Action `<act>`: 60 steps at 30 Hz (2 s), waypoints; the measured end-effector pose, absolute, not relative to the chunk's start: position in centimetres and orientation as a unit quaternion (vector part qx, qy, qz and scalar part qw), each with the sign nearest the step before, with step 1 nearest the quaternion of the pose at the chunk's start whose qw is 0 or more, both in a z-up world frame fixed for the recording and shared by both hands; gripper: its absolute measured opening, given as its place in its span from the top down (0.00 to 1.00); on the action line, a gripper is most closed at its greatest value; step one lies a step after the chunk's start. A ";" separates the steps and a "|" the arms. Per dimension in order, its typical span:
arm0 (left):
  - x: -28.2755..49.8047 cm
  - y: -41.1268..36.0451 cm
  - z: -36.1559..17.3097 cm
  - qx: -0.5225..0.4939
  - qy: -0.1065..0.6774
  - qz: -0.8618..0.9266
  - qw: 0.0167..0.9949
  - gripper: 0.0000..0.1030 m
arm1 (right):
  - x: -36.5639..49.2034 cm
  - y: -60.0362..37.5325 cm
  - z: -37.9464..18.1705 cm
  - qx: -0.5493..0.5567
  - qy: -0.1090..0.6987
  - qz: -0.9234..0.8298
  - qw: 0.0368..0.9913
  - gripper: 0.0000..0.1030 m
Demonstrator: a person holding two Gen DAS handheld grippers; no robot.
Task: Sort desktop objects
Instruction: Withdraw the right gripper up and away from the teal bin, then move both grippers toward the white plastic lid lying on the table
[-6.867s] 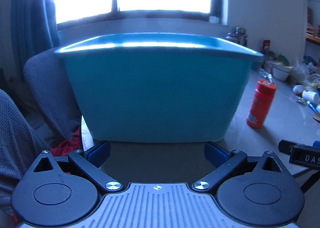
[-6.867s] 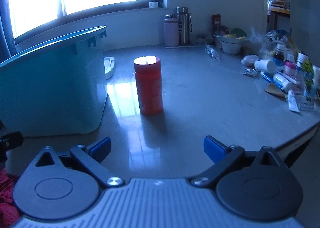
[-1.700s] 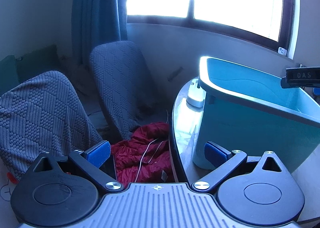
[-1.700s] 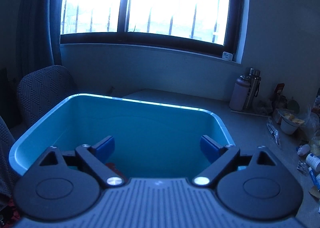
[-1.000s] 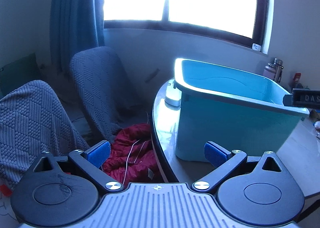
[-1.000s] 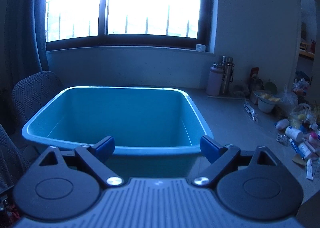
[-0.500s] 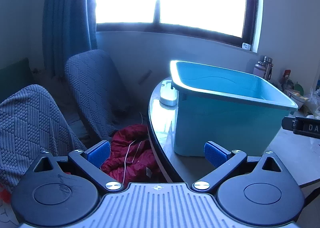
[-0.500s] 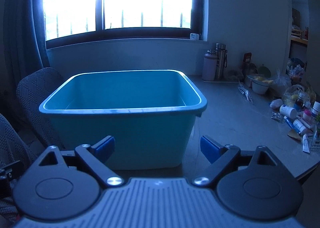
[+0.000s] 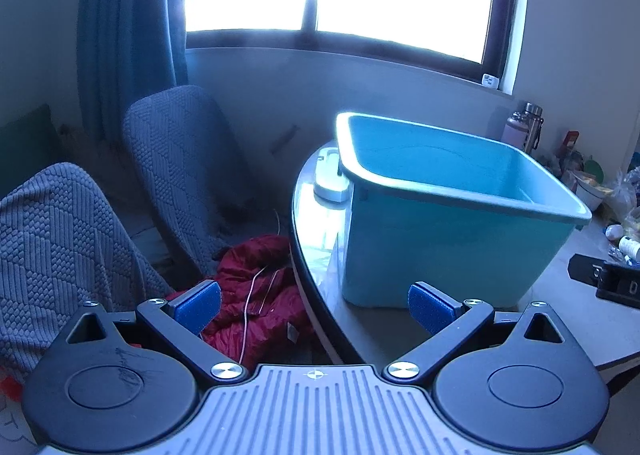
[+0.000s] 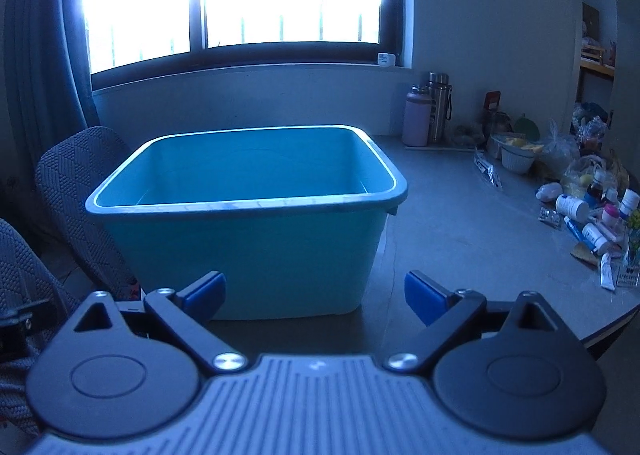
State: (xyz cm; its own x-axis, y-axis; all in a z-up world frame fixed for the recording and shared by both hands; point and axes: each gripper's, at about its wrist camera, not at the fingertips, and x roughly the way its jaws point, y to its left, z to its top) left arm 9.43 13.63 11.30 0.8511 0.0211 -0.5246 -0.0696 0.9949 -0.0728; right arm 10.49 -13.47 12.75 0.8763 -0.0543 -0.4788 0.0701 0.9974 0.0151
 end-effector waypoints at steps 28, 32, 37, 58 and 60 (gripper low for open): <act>19.9 10.2 18.3 -0.020 0.310 0.065 0.948 0.01 | 19.7 -17.4 16.3 -0.003 0.295 0.012 0.956 0.00; 20.7 9.9 18.8 -0.027 0.323 0.064 0.944 0.01 | 20.5 -17.9 16.4 0.011 0.302 0.019 0.953 0.00; 22.3 9.6 19.8 -0.022 0.330 0.063 0.942 0.01 | 21.8 -18.0 17.2 0.018 0.305 0.024 0.952 0.00; 37.7 13.2 21.0 0.008 0.378 0.020 0.926 0.01 | 32.6 -14.8 19.3 0.031 0.326 0.004 0.945 0.00; 39.2 13.8 21.0 0.006 0.384 0.009 0.923 0.01 | 33.4 -14.4 19.5 0.031 0.328 -0.004 0.944 0.00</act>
State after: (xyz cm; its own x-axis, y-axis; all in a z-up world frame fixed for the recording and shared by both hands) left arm 39.24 13.84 21.02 0.7052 0.0220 -0.7087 -0.0126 0.9997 0.0185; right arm 33.44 -14.39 19.49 0.7848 0.0121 -0.6196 0.0283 0.9981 0.0553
